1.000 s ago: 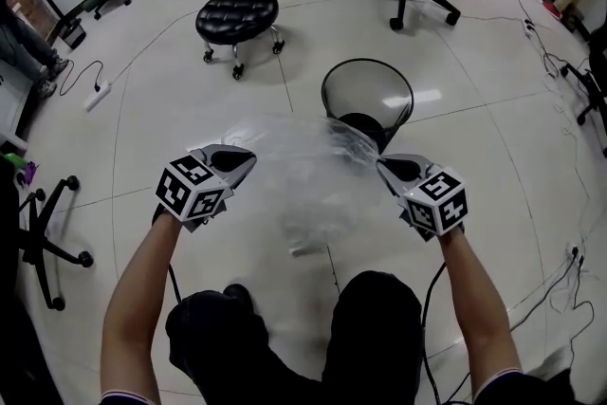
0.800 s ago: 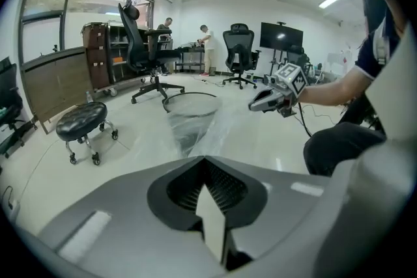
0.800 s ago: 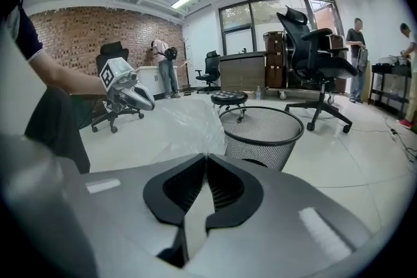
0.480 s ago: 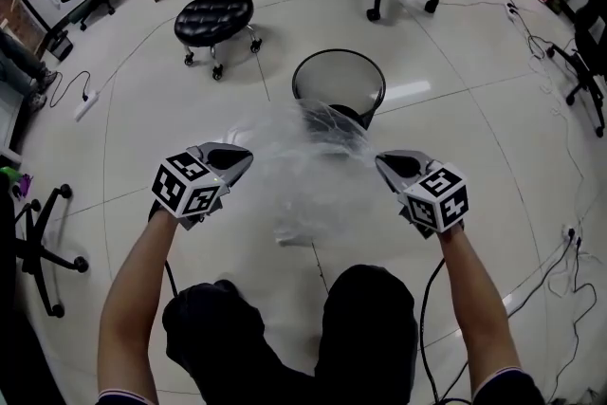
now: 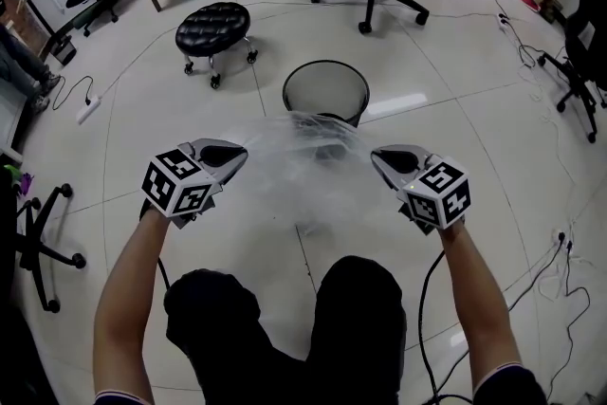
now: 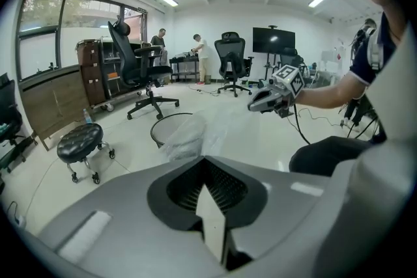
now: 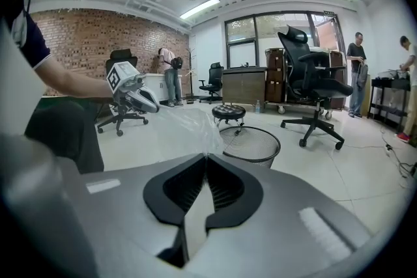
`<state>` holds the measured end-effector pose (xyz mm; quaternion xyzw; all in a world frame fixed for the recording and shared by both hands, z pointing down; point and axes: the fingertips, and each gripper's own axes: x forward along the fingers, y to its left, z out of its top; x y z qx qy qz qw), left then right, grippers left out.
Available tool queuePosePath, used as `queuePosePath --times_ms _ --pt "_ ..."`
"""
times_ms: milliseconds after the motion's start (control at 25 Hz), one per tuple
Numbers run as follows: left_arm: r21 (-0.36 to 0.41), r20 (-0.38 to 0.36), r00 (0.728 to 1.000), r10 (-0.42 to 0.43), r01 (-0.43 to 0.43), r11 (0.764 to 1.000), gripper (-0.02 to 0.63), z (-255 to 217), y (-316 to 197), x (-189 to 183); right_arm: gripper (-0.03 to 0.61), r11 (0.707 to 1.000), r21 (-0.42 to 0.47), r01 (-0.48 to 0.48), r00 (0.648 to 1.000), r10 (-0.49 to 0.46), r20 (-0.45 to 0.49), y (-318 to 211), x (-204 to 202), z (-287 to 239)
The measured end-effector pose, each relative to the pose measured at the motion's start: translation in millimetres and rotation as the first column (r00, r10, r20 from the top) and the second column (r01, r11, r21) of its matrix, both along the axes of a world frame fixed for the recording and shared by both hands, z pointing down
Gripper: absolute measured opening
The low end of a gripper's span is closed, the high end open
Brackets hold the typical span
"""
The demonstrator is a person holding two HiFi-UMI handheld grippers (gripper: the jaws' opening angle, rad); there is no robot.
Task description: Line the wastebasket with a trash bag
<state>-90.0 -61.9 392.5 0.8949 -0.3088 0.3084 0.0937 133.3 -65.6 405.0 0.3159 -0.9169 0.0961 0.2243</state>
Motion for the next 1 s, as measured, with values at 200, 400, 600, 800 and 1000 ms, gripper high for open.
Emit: queuePosePath --times_ms 200,400,600,800,1000 --pt "-0.025 0.011 1.0 0.005 -0.005 1.0 0.011 -5 12 4 0.003 0.999 -0.029 0.029 1.0 -0.029 0.001 8 4 -5" --pt "-0.066 0.039 0.999 0.023 -0.02 0.998 0.011 -5 25 7 0.003 0.996 -0.059 0.069 0.998 -0.069 0.002 16 8 -8" --pt "-0.089 0.049 0.998 0.05 -0.046 0.995 0.011 -17 31 13 0.003 0.993 -0.073 0.091 0.996 -0.09 0.02 17 16 -18" --pt "-0.087 0.023 0.997 0.073 -0.071 0.994 0.011 -26 21 12 0.003 0.991 -0.091 0.096 0.995 -0.095 0.014 10 16 -22" --pt "-0.099 -0.01 0.995 0.099 -0.099 0.99 0.011 -31 9 10 0.003 0.991 -0.108 0.078 0.997 -0.077 0.019 5 16 -33"
